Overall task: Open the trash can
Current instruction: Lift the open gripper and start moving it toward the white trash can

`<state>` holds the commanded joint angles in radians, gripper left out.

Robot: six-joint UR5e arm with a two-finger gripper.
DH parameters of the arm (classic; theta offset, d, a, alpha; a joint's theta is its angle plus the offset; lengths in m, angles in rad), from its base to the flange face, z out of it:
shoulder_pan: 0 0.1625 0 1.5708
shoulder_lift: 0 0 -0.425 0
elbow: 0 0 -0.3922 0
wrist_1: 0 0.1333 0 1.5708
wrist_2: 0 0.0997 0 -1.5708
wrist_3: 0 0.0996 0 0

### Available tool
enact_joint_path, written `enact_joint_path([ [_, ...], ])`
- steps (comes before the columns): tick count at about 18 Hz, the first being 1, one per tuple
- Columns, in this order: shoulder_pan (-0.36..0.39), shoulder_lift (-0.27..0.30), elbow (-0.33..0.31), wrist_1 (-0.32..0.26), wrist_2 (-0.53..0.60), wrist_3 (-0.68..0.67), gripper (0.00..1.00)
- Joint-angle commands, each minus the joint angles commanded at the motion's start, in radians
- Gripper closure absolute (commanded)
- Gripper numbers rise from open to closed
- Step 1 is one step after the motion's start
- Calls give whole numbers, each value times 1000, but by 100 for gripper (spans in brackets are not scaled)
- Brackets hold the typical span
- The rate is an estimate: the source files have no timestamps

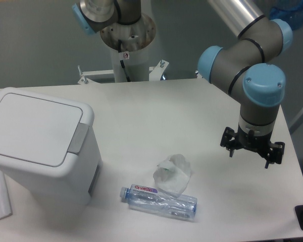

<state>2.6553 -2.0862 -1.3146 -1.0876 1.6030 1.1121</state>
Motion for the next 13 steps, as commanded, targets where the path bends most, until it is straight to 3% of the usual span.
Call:
enact_joint_path([
  [7,-5,11,-6,0,-29,-49,0],
  [13,-14,66,-52,58,-193,-360,0],
])
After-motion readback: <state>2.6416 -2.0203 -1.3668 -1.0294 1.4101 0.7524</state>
